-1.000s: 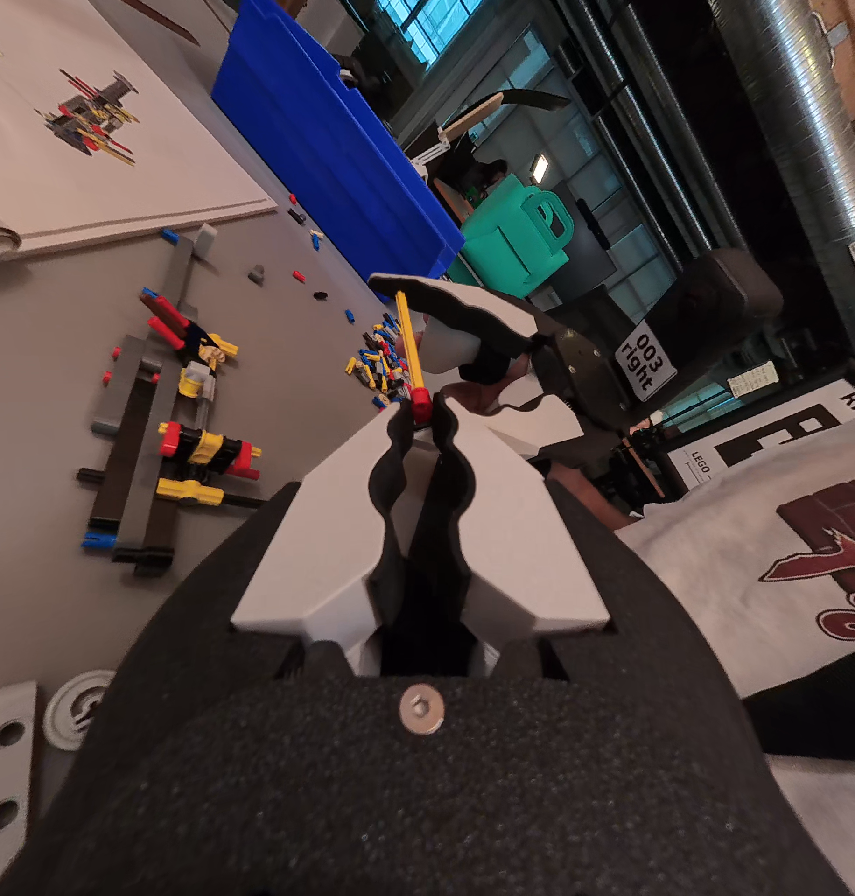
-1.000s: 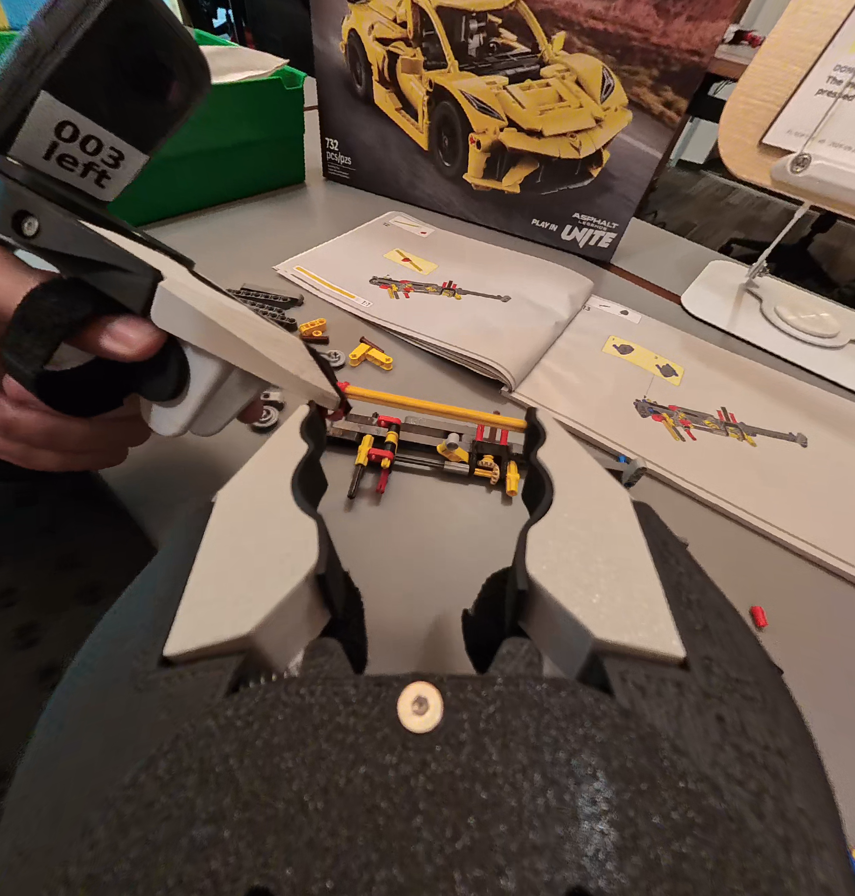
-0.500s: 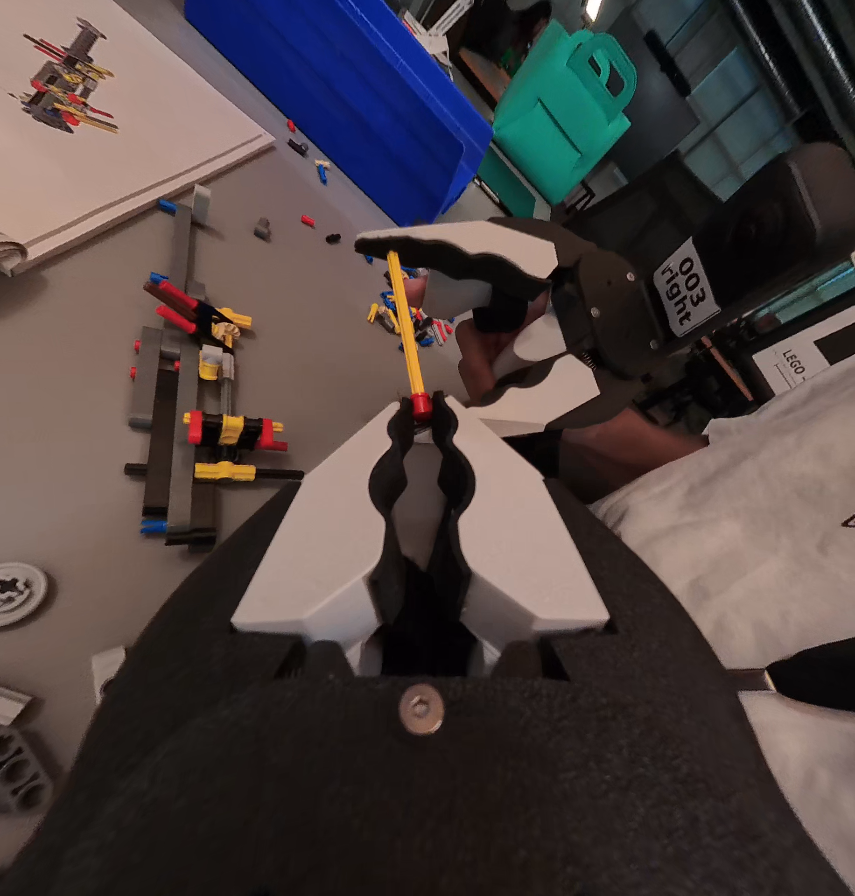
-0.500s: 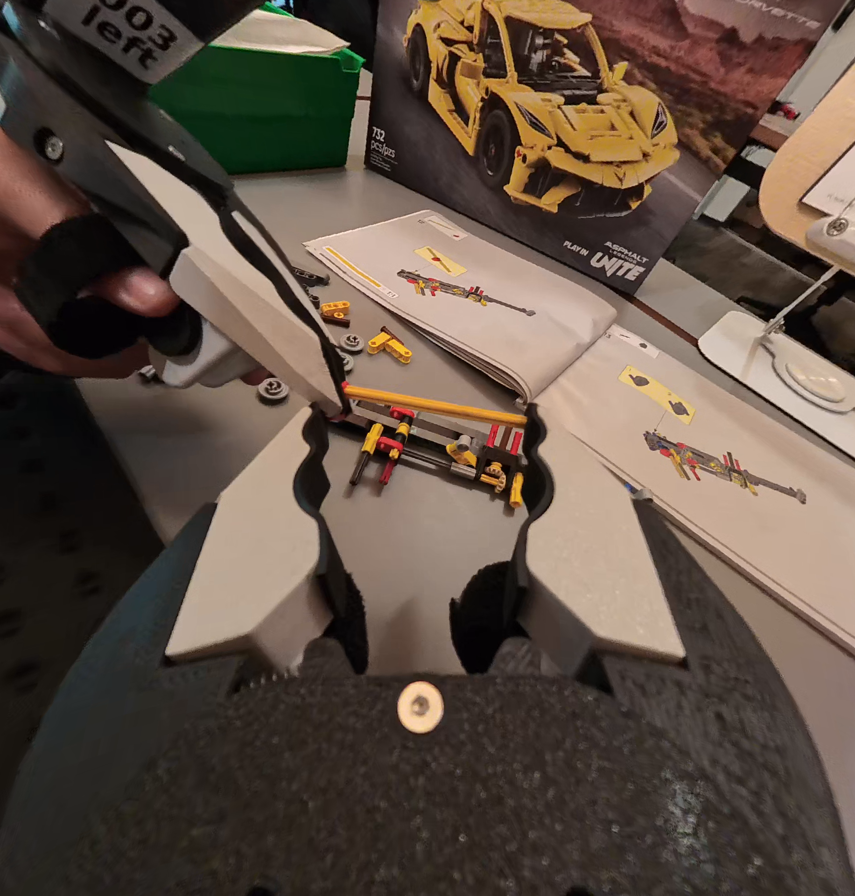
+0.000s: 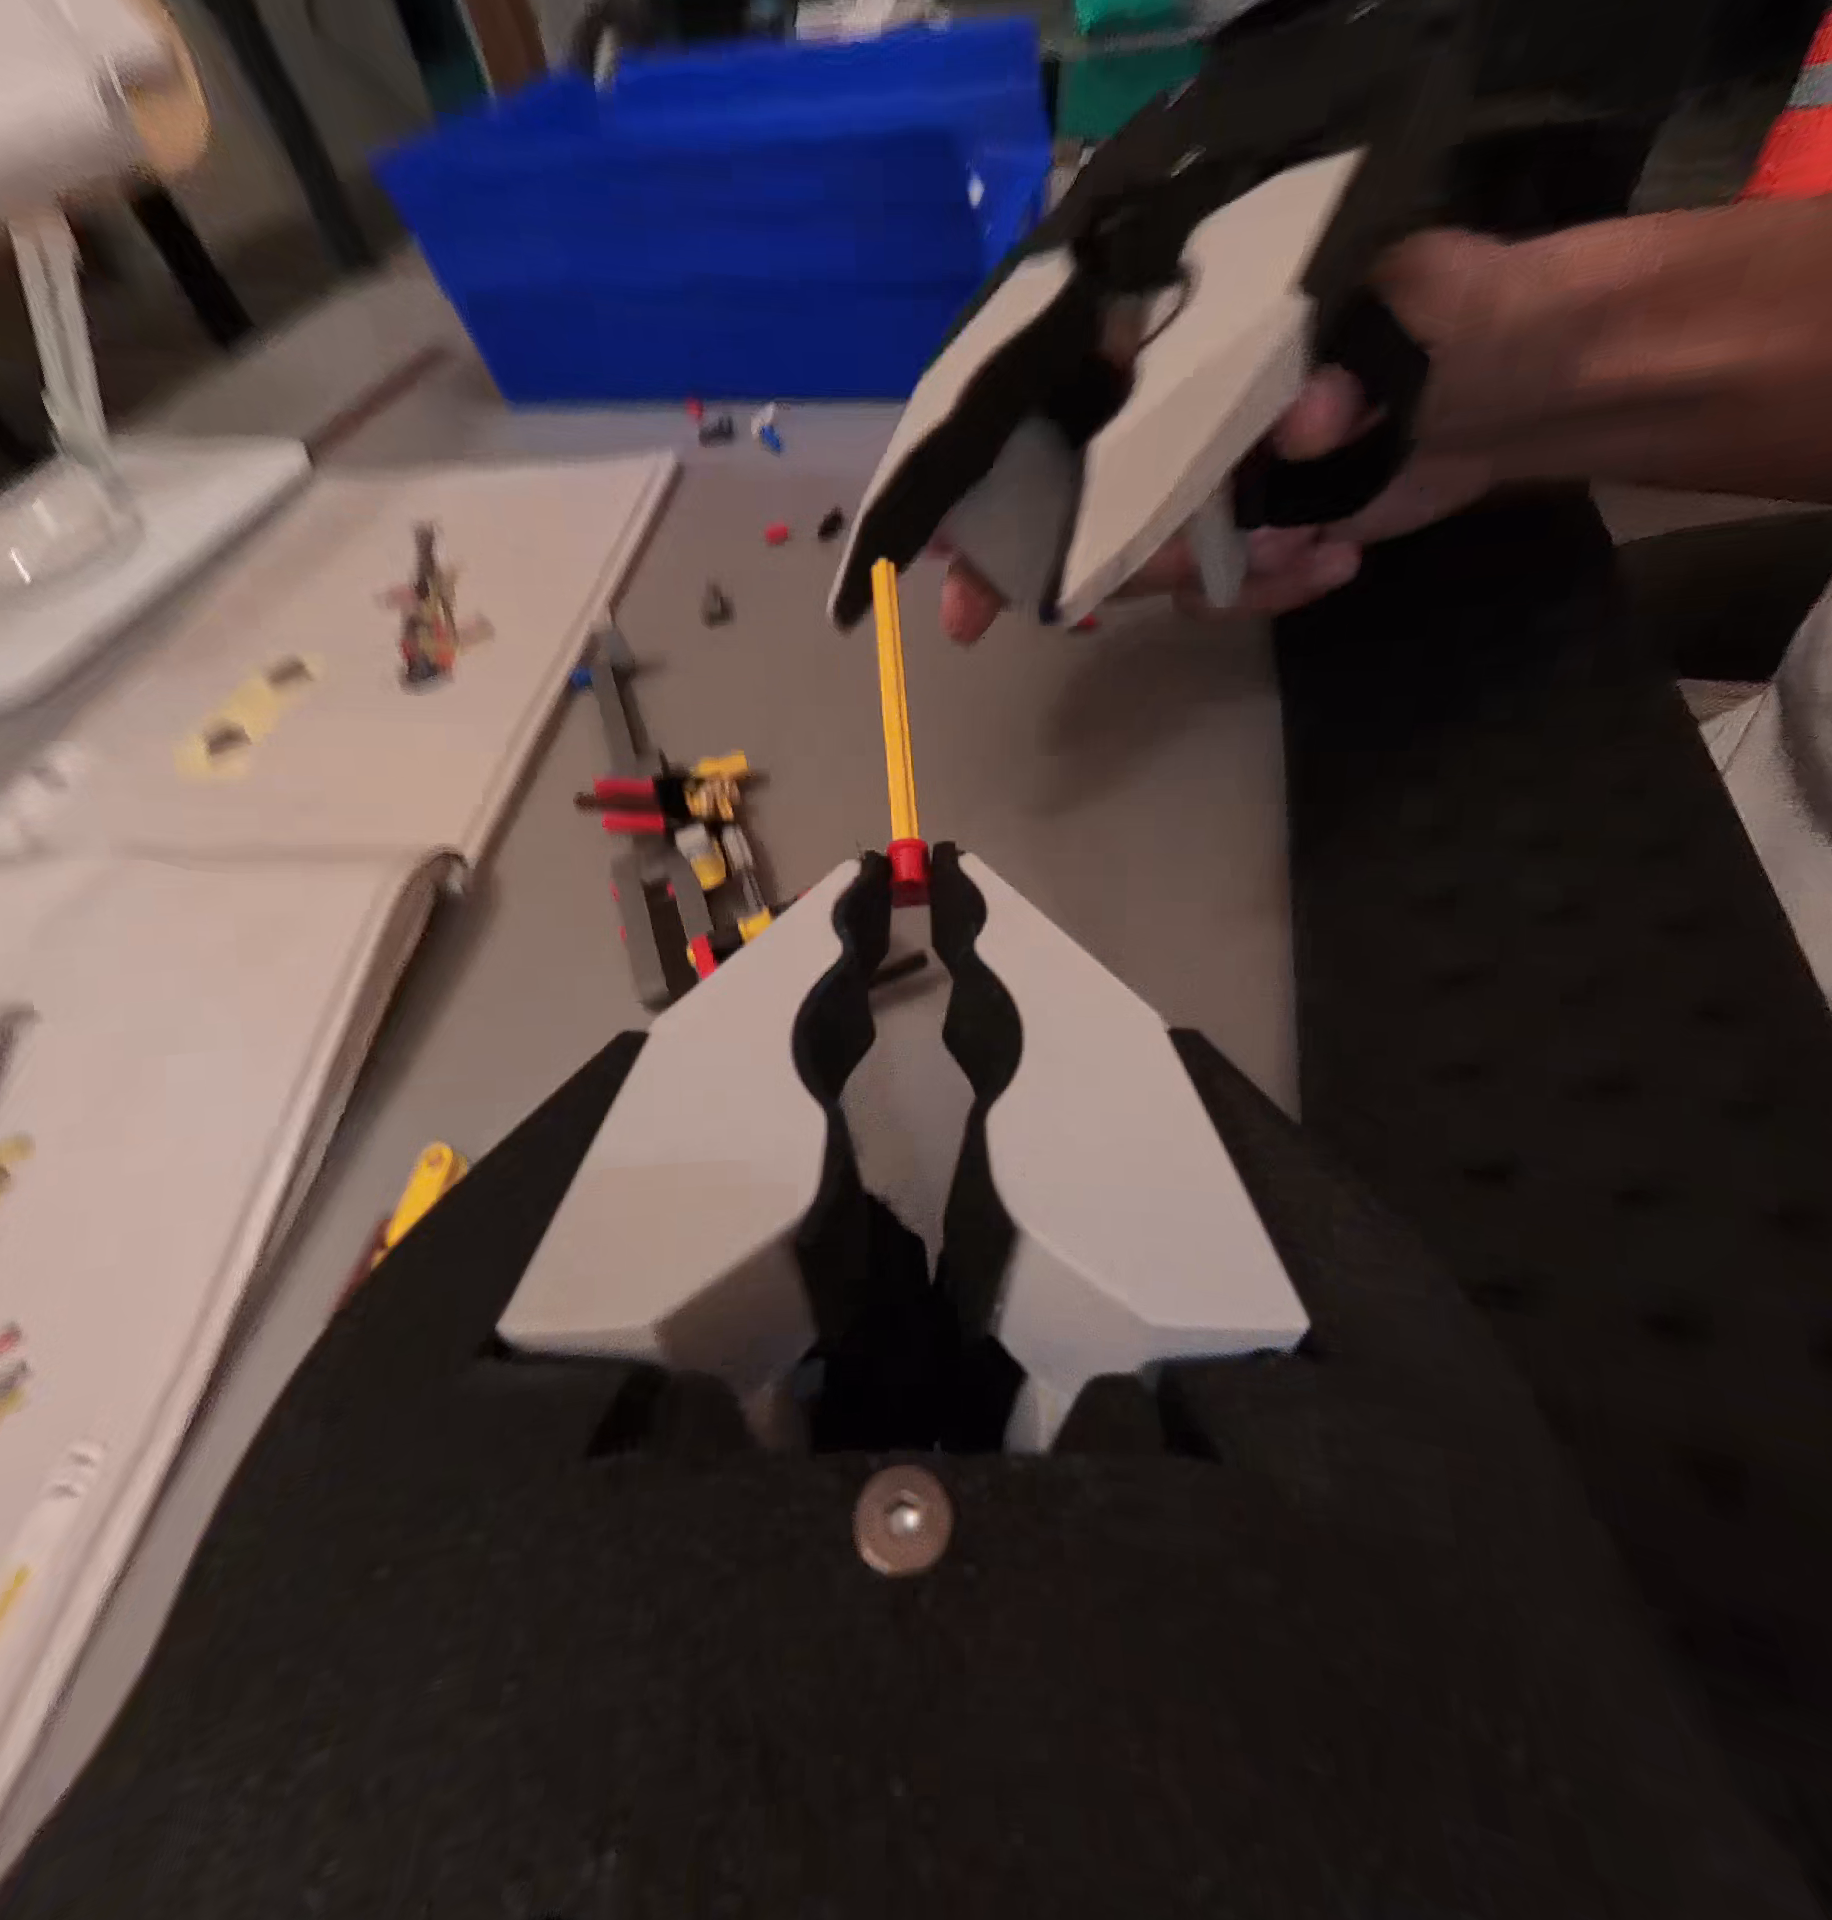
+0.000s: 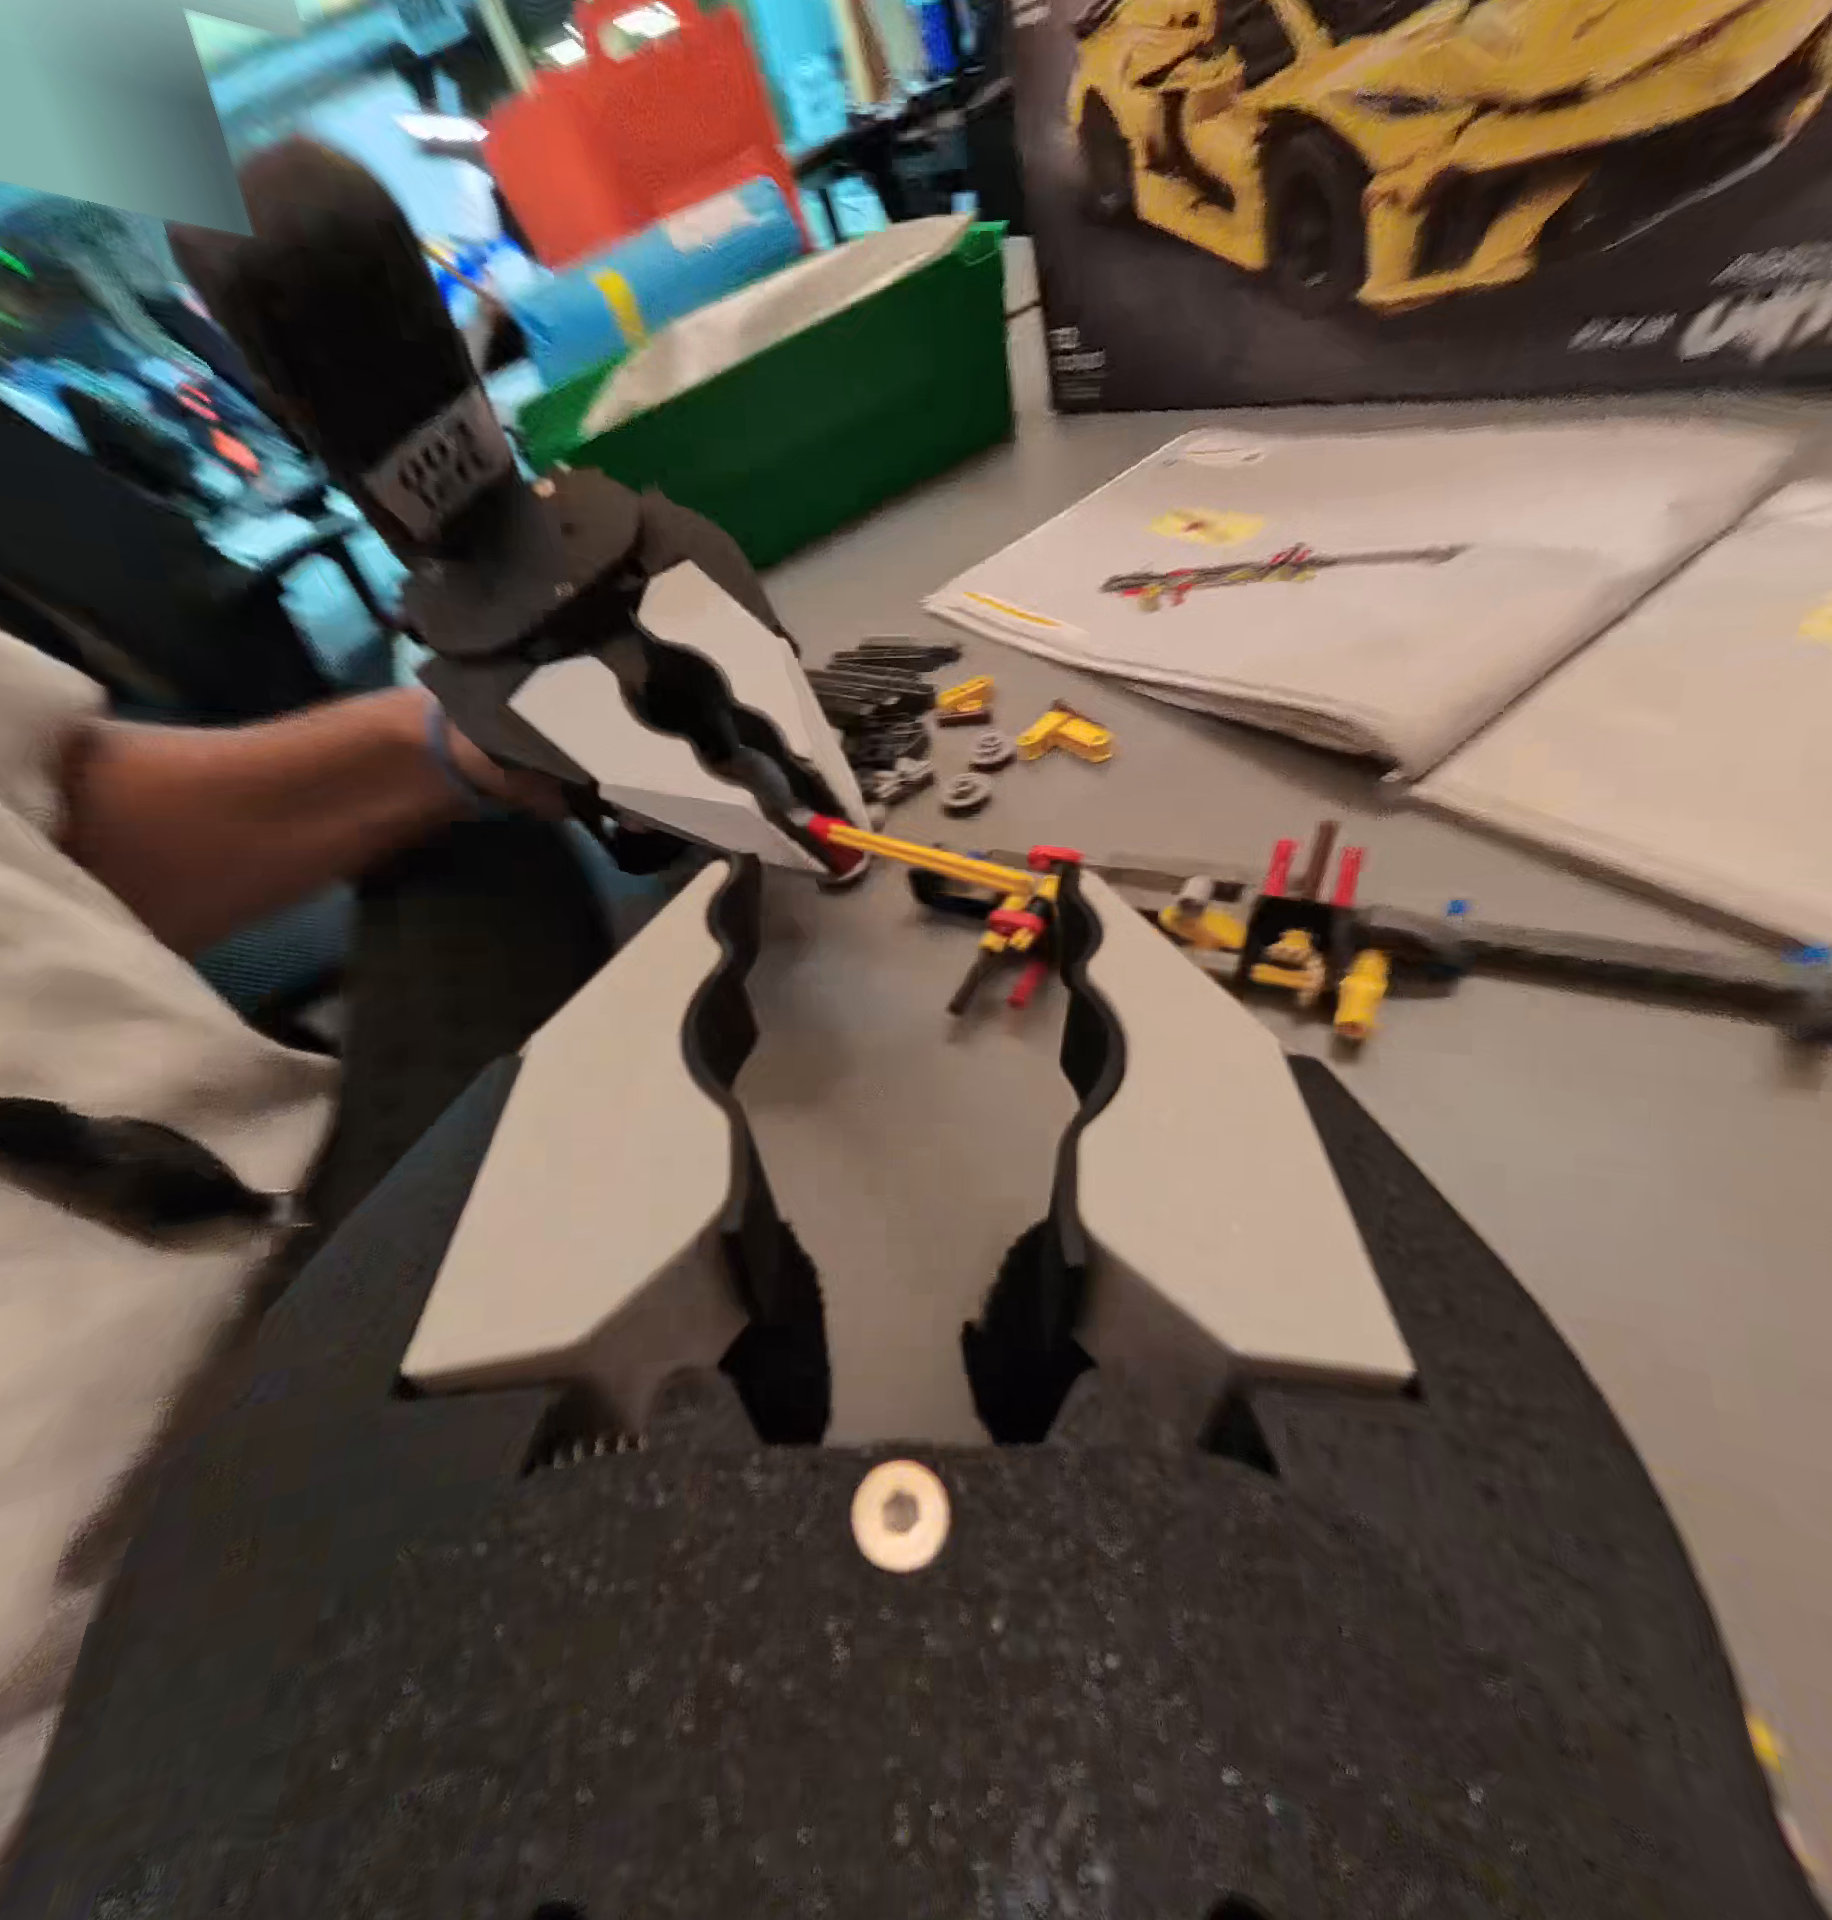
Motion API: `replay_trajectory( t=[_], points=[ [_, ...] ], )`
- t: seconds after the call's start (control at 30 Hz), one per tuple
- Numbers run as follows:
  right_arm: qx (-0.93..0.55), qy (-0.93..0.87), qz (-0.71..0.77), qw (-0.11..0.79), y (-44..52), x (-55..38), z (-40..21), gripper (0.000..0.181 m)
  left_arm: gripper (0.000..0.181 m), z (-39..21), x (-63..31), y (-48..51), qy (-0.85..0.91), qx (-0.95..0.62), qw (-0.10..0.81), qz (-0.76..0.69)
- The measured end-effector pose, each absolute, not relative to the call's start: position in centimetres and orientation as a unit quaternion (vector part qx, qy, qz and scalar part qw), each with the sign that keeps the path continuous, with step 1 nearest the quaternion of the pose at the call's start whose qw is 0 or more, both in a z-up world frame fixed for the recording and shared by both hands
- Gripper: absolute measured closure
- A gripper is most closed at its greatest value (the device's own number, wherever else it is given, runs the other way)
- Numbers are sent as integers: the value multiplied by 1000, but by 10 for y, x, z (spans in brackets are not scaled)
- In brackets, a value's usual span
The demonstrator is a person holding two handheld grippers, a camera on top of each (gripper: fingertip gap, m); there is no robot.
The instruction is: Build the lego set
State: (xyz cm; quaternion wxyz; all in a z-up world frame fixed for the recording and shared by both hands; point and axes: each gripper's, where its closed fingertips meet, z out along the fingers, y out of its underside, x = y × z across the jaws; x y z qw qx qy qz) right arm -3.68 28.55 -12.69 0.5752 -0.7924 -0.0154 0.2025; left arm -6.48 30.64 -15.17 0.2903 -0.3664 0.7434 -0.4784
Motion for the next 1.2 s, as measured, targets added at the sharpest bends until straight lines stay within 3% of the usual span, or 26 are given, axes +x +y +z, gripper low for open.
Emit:
replay_trajectory(
  t=[0.1,0.2,0.33,0.63,0.8,1.2],
  points=[
    [-799,-24,261,542,284,-44,-139,130,175,-143,-67,303,744,-311,351,-476],
    [-772,-30,326,545,287,-58,-126,155,176,-143,-66,303,748,-289,395,-448],
    [-770,-22,337,541,294,-64,-127,165,175,-148,-65,305,759,-267,426,-413],
    [-773,0,374,513,297,-65,-134,157,176,-146,-67,306,764,-221,474,-377],
    [-774,-10,374,511,296,-68,-134,178,176,-149,-67,304,770,-209,484,-358],
    [-789,-26,348,506,298,-68,-149,178,175,-162,-65,306,794,-248,457,-316]
  ],
)
